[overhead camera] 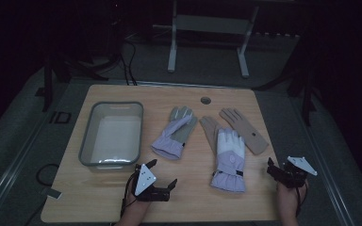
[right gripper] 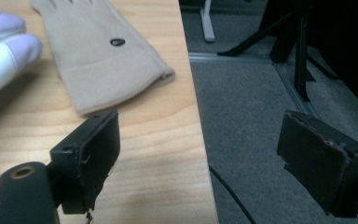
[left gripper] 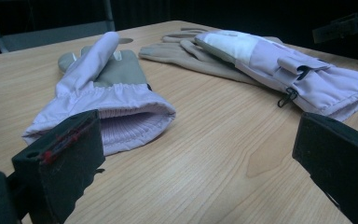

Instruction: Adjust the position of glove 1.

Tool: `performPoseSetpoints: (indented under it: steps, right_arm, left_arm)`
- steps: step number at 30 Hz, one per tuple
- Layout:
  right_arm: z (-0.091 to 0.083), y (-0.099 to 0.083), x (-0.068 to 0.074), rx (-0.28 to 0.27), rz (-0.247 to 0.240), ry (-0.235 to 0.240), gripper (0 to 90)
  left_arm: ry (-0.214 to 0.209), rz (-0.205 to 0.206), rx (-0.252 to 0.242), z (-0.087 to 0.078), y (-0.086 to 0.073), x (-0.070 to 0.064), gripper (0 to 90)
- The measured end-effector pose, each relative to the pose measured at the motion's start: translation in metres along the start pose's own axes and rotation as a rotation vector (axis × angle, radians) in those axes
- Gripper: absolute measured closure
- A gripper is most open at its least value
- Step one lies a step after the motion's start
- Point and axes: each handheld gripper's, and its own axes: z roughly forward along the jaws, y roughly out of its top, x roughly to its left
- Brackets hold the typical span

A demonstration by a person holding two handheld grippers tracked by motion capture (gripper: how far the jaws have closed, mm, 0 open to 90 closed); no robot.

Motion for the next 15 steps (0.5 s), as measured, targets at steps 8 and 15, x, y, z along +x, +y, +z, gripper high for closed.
performPoseSetpoints:
  steps: [8, 15]
  right_arm:
    - [-0.003, 0.008, -0.011, 0.024, 0.009, 0.019, 11.9]
    - [-0.014, 0.033, -0.021, -0.026, 0.018, 0.069, 11.8]
  left_arm:
    - [0.003, -0.004, 0.003, 0.000, 0.000, 0.000, 2.0]
    - [0.003, 0.001, 0.004, 0.000, 0.000, 0.000, 2.0]
